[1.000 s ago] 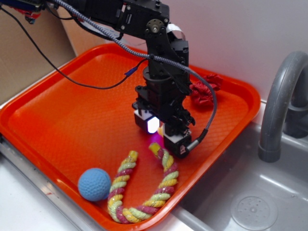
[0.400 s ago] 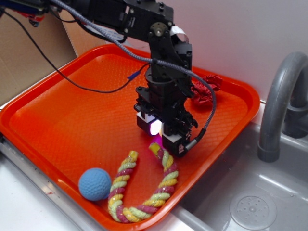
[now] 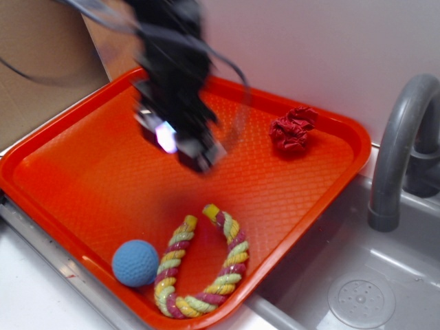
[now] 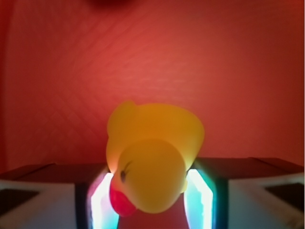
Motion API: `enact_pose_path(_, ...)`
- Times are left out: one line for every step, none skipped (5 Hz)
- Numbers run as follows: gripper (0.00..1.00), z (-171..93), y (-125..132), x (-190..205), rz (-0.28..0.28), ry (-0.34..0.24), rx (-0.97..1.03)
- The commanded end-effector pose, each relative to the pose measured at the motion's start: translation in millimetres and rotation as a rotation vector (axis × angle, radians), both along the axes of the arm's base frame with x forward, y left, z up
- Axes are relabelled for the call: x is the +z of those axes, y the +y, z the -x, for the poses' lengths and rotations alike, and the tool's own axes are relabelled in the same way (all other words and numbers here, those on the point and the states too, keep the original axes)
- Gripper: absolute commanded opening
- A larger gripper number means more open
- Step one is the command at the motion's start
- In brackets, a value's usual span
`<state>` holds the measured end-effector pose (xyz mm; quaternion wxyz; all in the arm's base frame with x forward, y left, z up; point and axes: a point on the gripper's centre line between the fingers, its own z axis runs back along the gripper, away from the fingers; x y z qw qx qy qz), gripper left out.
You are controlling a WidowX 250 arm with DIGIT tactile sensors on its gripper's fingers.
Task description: Grab the yellow duck.
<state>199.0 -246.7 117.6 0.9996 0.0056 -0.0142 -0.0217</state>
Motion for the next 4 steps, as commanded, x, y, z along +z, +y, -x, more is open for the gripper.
enact_pose_path(0.0,25.3,83.2,75.1,0.027,-0.089,0.188)
enact_pose_path(0.0,38.5,124.8,92.7,0.025,-0.129,0.247)
enact_pose_path(0.0,51.9,147.7,102.4,0.029,-0.172,0.315)
enact_pose_path(0.0,45.3,147.9,97.8,0.035,-0.155,0.266)
